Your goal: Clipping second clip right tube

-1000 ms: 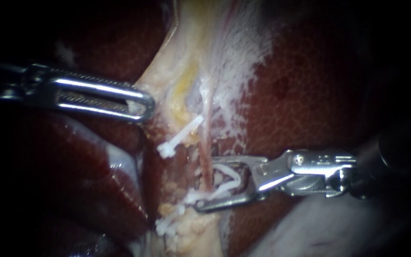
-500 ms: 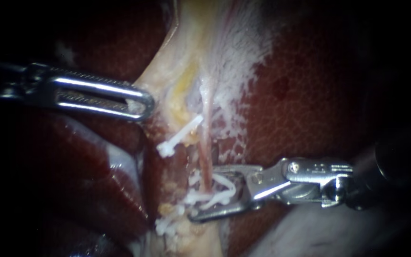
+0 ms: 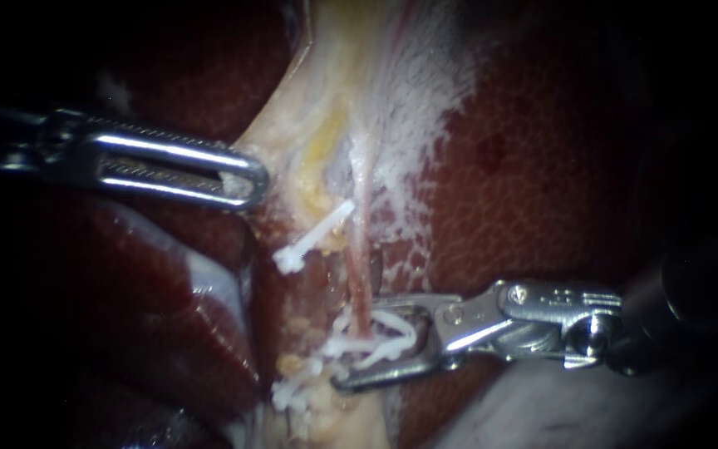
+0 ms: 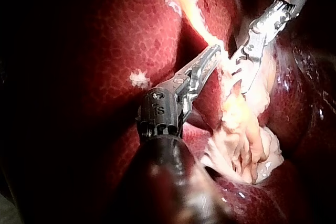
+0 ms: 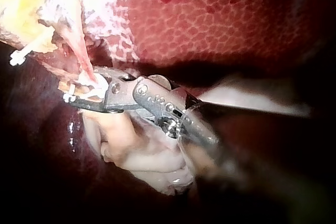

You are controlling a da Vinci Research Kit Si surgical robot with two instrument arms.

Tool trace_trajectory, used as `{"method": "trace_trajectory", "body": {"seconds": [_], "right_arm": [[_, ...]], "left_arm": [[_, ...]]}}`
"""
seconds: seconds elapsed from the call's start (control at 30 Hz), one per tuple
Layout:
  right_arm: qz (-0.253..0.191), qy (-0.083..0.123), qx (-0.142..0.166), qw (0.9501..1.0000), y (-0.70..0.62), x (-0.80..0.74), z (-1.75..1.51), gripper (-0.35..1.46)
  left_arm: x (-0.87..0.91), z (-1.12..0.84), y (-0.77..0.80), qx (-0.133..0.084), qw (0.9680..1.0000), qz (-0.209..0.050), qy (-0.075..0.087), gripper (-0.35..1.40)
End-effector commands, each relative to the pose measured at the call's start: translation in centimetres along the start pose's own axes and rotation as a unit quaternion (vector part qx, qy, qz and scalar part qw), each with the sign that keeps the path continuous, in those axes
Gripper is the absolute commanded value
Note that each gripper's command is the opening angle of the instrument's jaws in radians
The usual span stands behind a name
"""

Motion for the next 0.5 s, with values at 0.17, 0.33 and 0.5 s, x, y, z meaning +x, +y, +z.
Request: {"method": "trace_trajectory", "body": {"seconds": [0.17, 0.33, 0.5], "right_arm": [[0.025, 0.000, 0.000, 0.9997, 0.05, -0.17, 0.01, -0.19], [0.039, -0.001, 0.000, 0.9993, 0.04, -0.21, -0.01, -0.35], [0.044, -0.001, 0.000, 0.9990, 0.04, -0.21, -0.01, -0.35]], "left_arm": [[0.00, 0.01, 0.00, 0.000, 1.0000, 0.000, 0.000, -0.35], [0.00, 0.01, 0.00, 0.000, 1.0000, 0.000, 0.000, -0.35], [0.00, 0.01, 0.00, 0.000, 1.0000, 0.000, 0.000, -0.35]]}}
